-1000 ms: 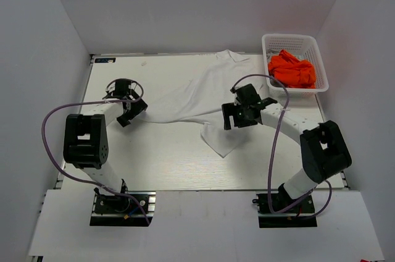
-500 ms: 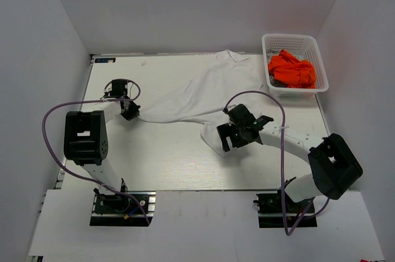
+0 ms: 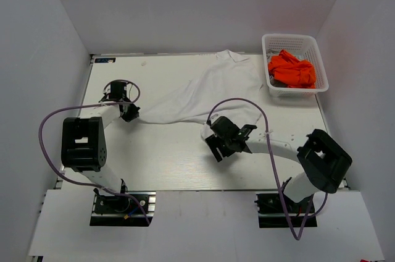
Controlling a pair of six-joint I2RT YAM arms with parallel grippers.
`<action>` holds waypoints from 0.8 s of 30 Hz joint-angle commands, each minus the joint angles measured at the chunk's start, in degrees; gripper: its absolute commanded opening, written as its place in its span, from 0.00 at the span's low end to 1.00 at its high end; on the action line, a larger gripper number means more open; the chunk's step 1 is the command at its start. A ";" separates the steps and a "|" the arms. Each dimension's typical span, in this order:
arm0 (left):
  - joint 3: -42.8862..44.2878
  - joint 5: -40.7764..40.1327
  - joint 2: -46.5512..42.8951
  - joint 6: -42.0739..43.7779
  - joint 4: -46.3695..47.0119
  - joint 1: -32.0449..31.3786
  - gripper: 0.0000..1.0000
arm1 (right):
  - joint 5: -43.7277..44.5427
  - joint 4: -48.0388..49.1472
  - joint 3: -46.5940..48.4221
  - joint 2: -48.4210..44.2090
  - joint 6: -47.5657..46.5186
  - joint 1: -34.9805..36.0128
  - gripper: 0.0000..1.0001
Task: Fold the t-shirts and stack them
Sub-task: Flatten out the tshirt
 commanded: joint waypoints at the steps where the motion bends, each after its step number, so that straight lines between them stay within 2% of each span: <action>1: -0.38 0.70 -3.44 1.23 0.22 -0.23 0.00 | 3.58 2.60 0.45 3.35 0.38 0.84 0.76; 4: -0.38 0.70 -3.97 1.24 -0.30 -0.76 0.00 | 5.16 2.09 0.18 4.68 3.09 0.40 0.41; 7: -0.38 0.70 -4.67 1.24 -0.31 -0.76 0.00 | 7.01 2.77 -1.74 2.23 5.30 0.22 0.00; 11: -0.91 0.70 -8.87 1.76 0.84 -1.28 0.00 | 14.45 2.43 -1.14 -4.26 6.98 -0.30 0.00; 16: 2.94 -0.53 -14.76 2.82 -0.57 -1.28 0.00 | 22.11 2.78 7.47 -9.19 3.74 -1.80 0.00; 19: 7.16 -3.07 -20.02 3.35 -2.06 -1.81 0.00 | 34.29 3.92 13.09 -12.19 2.85 -3.64 0.00; 21: 8.75 -6.06 -22.67 3.35 -2.06 -1.81 0.00 | 41.35 7.08 16.08 -14.29 2.15 -5.31 0.00; 24: 13.14 -7.47 -26.11 3.35 -4.43 -1.81 0.00 | 43.31 16.47 17.93 -19.55 -6.43 -7.07 0.00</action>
